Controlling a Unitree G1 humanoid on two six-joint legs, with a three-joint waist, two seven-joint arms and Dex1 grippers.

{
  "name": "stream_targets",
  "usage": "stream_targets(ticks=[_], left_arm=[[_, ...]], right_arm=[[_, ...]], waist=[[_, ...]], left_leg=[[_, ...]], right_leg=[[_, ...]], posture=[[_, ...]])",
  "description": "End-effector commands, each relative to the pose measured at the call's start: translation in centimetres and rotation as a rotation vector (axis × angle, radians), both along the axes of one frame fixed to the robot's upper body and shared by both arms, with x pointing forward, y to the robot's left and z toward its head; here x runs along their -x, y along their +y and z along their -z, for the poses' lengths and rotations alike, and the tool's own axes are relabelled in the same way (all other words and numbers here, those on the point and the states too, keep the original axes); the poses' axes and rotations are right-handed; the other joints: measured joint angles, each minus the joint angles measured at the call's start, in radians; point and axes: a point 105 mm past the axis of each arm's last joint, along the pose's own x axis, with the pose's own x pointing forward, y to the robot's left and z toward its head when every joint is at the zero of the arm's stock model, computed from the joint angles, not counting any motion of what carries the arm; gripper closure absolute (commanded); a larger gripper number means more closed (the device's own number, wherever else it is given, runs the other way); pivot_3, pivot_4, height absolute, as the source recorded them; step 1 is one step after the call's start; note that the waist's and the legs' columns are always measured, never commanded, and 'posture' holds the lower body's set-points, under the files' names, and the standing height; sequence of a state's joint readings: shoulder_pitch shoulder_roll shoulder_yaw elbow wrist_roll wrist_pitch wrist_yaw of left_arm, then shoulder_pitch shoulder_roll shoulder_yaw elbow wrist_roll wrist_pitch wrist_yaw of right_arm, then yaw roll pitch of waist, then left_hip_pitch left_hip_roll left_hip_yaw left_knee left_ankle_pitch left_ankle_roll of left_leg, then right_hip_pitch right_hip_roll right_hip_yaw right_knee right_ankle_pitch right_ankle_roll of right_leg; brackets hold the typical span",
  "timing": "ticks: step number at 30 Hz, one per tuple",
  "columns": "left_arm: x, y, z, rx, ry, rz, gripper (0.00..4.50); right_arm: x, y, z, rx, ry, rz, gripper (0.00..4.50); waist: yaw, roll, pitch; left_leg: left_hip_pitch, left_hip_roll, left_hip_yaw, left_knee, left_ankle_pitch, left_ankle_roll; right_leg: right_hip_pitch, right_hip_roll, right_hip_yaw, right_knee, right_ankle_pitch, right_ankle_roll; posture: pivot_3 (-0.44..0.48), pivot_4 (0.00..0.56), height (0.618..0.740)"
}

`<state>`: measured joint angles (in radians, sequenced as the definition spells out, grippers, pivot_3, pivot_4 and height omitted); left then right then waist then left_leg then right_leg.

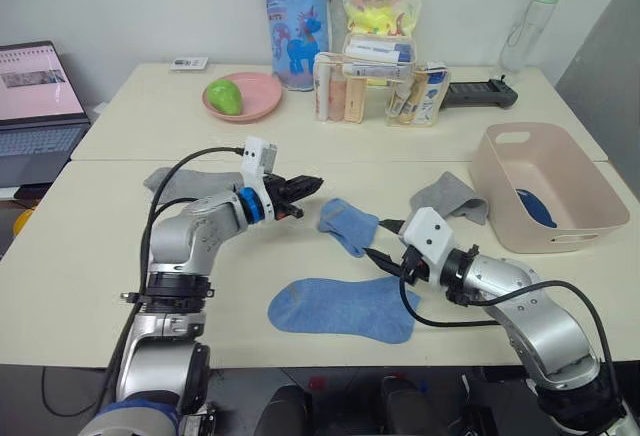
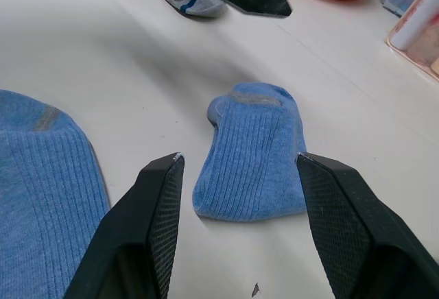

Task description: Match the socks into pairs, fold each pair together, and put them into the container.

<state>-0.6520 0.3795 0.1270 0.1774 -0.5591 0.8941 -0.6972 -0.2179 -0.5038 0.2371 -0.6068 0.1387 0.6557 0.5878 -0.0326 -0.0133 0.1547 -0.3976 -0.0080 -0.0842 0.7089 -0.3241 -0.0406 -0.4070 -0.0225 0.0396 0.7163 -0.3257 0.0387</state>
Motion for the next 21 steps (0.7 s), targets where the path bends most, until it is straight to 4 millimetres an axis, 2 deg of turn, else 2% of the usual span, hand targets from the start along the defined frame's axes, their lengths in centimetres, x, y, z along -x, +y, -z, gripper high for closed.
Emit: stream_targets(ticks=[1, 4, 6, 14, 17, 21], left_arm=[[0.0, 0.1, 0.1, 0.088, 0.106, -0.01, 2.59], [-0.2, 0.1, 1.1, 0.14, 0.205, -0.029, 1.61], [0.0, -0.6, 1.7, 0.159, 0.272, -0.007, 1.04], [-0.7, -2.1, 1.9, 0.145, 0.251, -0.006, 1.04], [-0.9, -2.6, 1.9, 0.14, 0.24, 0.01, 1.68], [-0.2, -3.3, 2.4, 0.117, 0.273, 0.059, 2.93]], right_arm=[[0.4, 0.4, -1.8, -0.016, -0.063, -0.026, 1.69], [0.3, 0.5, -1.9, -0.012, -0.064, -0.027, 1.69], [0.3, 0.5, -1.8, -0.008, -0.062, -0.028, 1.69], [0.5, 0.6, -1.7, -0.008, -0.057, -0.028, 1.69], [0.5, 0.6, -1.5, -0.005, -0.053, -0.03, 1.69], [0.6, 0.7, -1.5, -0.004, -0.048, -0.033, 1.69]], waist=[[0.0, 0.0, 0.0], [0.0, 0.0, 0.0], [0.0, 0.0, 0.0], [0.001, 0.0, 0.0], [0.001, 0.0, 0.0], [0.001, 0.0, 0.0]], left_leg=[[0.0, 0.0, 0.0, 0.0, 0.0, 0.0], [0.0, 0.0, 0.0, 0.001, 0.0, 0.0], [0.0, 0.0, 0.0, 0.001, 0.0, 0.0], [0.0, 0.0, 0.0, 0.001, 0.0, 0.0], [0.0, 0.0, 0.0, 0.001, 0.0, 0.0], [0.0, 0.0, 0.0, 0.001, 0.0, 0.0]], right_leg=[[0.0, 0.0, 0.0, 0.0, 0.0, 0.0], [0.0, 0.0, 0.0, 0.0, 0.0, 0.0], [0.0, 0.0, 0.0, 0.0, 0.0, 0.0], [0.0, 0.0, 0.0, 0.0, 0.0, 0.0], [0.0, 0.0, 0.0, 0.0, 0.0, 0.0], [0.0, 0.0, 0.0, 0.0, 0.0, 0.0]], posture=[[0.0, 0.15, 0.703], [0.0, 0.15, 0.703], [0.0, 0.15, 0.703], [0.0, 0.15, 0.703], [0.0, 0.15, 0.703], [0.0, 0.15, 0.703]])
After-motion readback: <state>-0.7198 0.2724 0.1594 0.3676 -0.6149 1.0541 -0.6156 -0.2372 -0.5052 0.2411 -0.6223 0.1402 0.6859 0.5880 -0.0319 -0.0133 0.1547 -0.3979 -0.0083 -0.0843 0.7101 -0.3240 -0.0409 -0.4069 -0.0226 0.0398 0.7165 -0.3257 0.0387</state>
